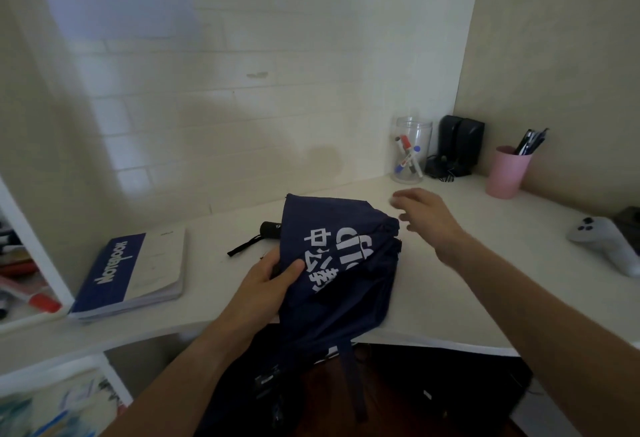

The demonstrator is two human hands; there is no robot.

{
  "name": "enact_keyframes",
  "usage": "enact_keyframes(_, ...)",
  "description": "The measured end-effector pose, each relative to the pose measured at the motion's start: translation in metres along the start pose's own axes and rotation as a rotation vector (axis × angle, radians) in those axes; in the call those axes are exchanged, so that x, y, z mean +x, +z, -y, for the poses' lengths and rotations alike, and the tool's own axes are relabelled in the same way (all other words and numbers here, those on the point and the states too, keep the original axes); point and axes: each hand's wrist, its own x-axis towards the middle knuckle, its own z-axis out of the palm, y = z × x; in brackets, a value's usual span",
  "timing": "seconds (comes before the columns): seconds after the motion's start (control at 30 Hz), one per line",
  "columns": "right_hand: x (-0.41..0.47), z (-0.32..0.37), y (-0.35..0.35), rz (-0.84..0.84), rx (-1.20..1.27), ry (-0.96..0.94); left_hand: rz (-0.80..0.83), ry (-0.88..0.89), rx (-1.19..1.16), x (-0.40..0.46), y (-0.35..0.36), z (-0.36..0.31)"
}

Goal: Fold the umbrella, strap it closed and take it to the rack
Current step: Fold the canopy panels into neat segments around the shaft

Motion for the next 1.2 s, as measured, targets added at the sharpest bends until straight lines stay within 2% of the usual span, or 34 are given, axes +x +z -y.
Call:
enact_keyframes(0.13, 0.021, 0.026, -0.004, 0.351, -0.314, 0.069, 0.032, 0.002, -0.029, 0.000, -0.003, 0.000)
enact_keyframes(0.2, 0.022, 0.034, -0.007, 0.419, -0.392, 0.036, 0.024, -0.006, -0.053, 0.001, -0.003, 0.000)
enact_keyframes(0.33, 0.009, 0.026, -0.013, 0.377, -0.206, -0.028, 0.010, -0.031, -0.100, 0.004, -0.003, 0.001)
enact_keyframes(0.37, 0.001, 0.021, -0.013, 0.297, -0.167, -0.041, 0.006, -0.039, -0.123, 0.005, -0.004, 0.001)
enact_keyframes(0.43, -0.022, 0.010, -0.009, -0.005, -0.139, -0.043, 0.013, -0.050, -0.161, 0.008, -0.006, 0.001)
enact_keyframes(0.47, -0.035, 0.006, -0.007, -0.102, -0.119, -0.030, 0.022, -0.057, -0.178, 0.009, -0.006, 0.001)
enact_keyframes(0.5, -0.048, 0.004, -0.004, -0.096, -0.085, 0.004, 0.031, -0.065, -0.204, 0.010, -0.007, 0.000)
enact_keyframes(0.6, -0.067, -0.001, 0.009, 0.124, 0.034, 0.163, 0.031, -0.100, -0.284, 0.012, -0.007, -0.001)
enact_keyframes(0.7, -0.062, -0.007, 0.019, 0.062, 0.220, 0.248, 0.027, -0.118, -0.340, 0.011, -0.006, -0.004)
enact_keyframes(0.8, -0.060, -0.014, 0.022, -0.017, 0.378, 0.219, -0.003, -0.133, -0.343, 0.012, -0.006, -0.004)
enact_keyframes(0.9, -0.063, -0.016, 0.018, 0.011, 0.468, 0.135, -0.022, -0.139, -0.338, 0.011, -0.004, -0.005)
enact_keyframes(1.1, -0.064, -0.024, 0.018, 0.036, 0.489, 0.092, 0.108, -0.054, -0.136, 0.007, -0.007, -0.003)
enact_keyframes(1.2, -0.069, -0.023, 0.023, 0.049, 0.356, 0.069, 0.068, 0.044, -0.079, 0.007, -0.007, 0.003)
